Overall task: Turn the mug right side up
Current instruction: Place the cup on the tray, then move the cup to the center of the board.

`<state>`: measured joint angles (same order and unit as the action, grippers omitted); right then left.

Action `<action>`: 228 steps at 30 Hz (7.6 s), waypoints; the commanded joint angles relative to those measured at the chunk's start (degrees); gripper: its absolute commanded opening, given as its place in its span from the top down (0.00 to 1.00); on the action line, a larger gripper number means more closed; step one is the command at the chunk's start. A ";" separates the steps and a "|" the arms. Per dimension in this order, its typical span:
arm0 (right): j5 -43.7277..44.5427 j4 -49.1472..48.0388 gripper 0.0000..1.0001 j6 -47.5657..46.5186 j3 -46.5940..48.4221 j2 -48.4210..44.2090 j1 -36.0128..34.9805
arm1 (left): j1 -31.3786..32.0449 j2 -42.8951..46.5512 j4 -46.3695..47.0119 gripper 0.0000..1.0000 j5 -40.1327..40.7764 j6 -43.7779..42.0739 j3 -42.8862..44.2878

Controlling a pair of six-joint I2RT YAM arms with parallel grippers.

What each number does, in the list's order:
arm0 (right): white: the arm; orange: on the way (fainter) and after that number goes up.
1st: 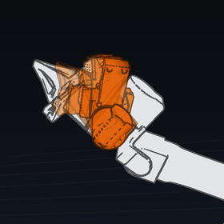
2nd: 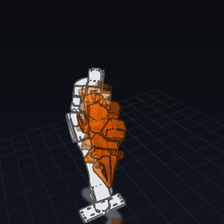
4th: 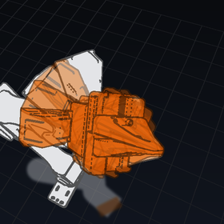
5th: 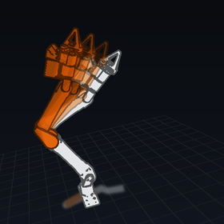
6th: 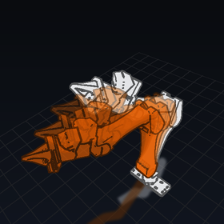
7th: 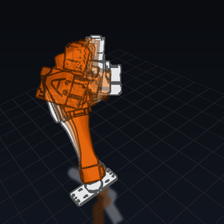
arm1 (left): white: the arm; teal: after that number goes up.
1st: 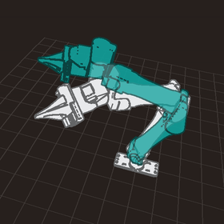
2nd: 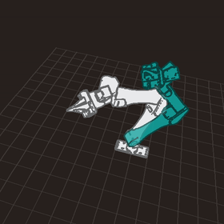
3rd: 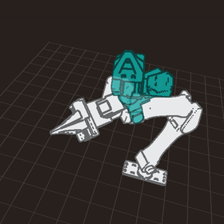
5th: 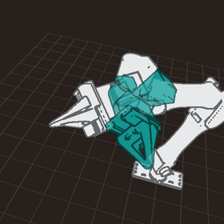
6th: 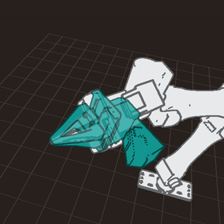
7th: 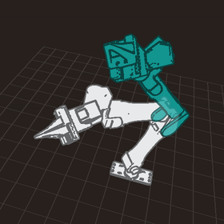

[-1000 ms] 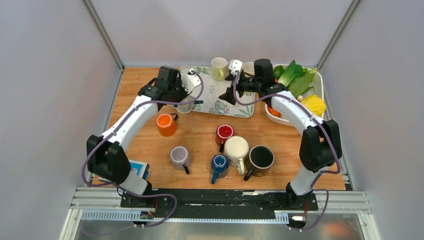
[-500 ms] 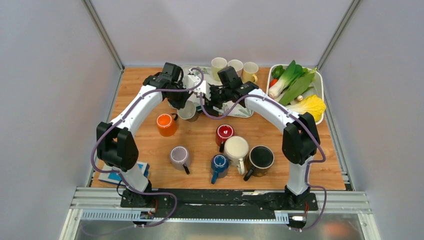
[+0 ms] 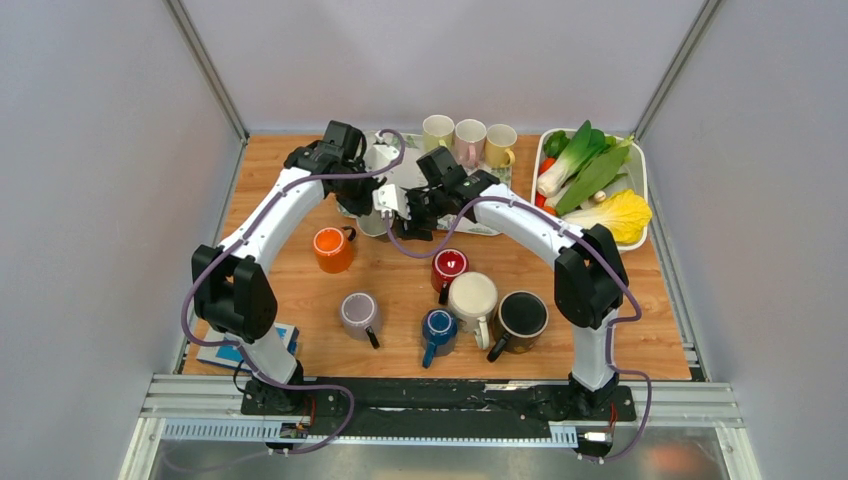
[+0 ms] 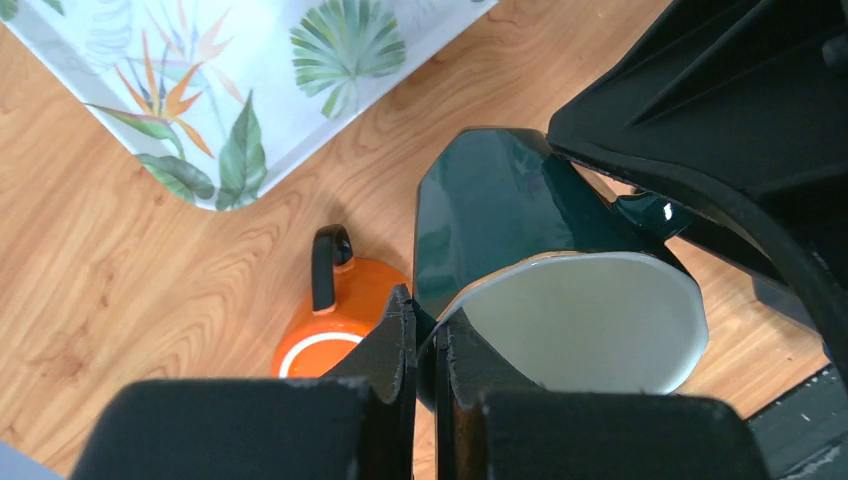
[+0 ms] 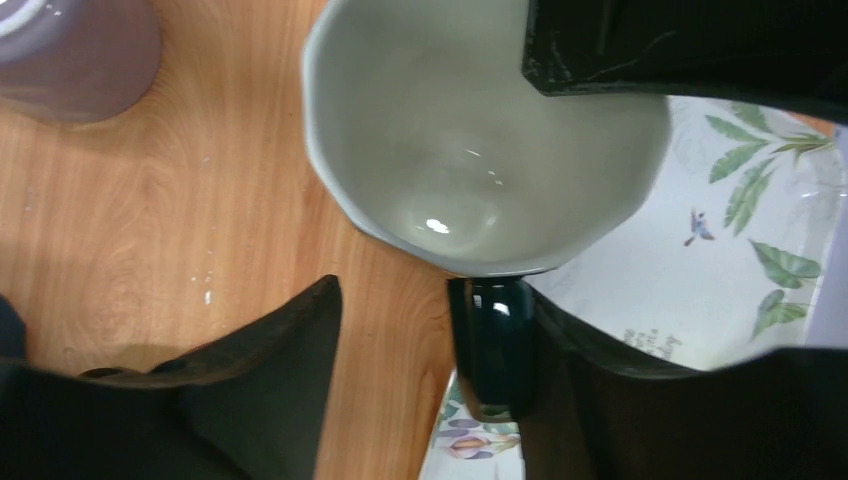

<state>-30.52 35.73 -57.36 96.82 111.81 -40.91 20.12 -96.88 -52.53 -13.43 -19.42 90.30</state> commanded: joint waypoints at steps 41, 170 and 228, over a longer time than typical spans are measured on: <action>20.82 -22.54 1.00 56.14 30.30 24.47 9.26 | -12.68 20.74 13.27 0.15 10.39 21.06 -6.77; 24.96 -16.41 0.00 33.63 -35.82 -31.22 13.64 | 15.82 20.62 43.97 0.14 -38.45 20.83 -43.36; 20.93 -15.61 0.00 31.86 -18.86 -16.33 7.82 | -0.97 -2.15 16.74 0.27 3.90 16.26 -14.53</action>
<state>-7.99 20.67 -24.60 77.41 96.44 -31.42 19.81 -96.64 -35.75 -22.70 -6.09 74.98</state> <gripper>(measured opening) 0.998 0.748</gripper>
